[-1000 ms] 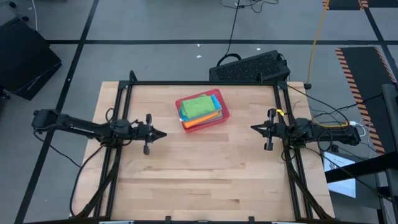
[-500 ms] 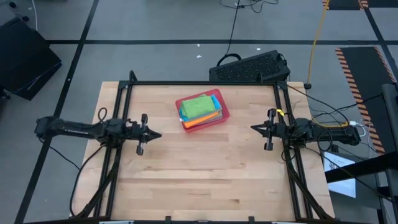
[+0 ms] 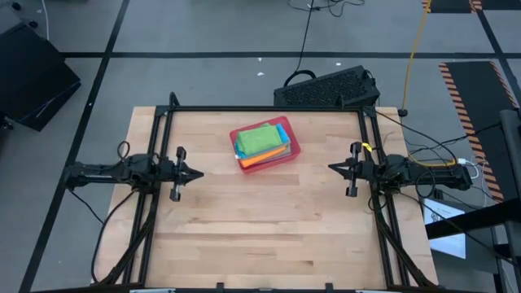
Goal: Fold microfiber towels
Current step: Return to Home Position
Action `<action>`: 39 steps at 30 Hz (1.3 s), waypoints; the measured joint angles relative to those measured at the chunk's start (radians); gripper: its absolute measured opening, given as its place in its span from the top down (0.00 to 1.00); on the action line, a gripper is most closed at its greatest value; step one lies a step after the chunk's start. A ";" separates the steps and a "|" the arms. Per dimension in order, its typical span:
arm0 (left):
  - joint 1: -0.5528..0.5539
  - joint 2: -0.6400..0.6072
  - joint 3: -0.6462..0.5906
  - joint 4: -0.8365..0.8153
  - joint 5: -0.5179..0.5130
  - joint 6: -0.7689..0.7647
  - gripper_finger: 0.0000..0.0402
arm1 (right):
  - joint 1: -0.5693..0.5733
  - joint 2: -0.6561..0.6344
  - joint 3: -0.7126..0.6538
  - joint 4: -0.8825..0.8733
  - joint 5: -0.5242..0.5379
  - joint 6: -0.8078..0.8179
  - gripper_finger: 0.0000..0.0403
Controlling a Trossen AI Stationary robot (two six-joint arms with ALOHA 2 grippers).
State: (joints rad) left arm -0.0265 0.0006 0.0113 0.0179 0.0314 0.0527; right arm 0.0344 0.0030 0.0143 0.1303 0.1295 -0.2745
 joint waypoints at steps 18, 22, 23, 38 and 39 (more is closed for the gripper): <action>0.001 0.005 0.000 -0.005 -0.004 0.036 0.95 | 0.000 0.000 0.000 0.000 0.000 0.000 1.00; 0.001 0.006 0.000 -0.004 -0.005 -0.009 0.95 | 0.000 0.000 0.000 0.000 0.000 0.000 1.00; 0.001 0.006 0.000 -0.004 -0.006 -0.024 0.95 | 0.000 0.000 0.000 0.000 0.000 0.000 1.00; 0.001 0.006 0.000 0.001 -0.007 -0.058 0.95 | 0.000 0.000 0.000 0.000 0.000 0.000 1.00; 0.001 0.006 0.000 0.001 -0.007 -0.058 0.95 | 0.000 0.000 0.000 0.000 0.000 0.000 1.00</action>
State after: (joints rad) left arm -0.0257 0.0063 0.0109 0.0185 0.0246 -0.0053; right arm 0.0341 0.0029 0.0147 0.1303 0.1295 -0.2741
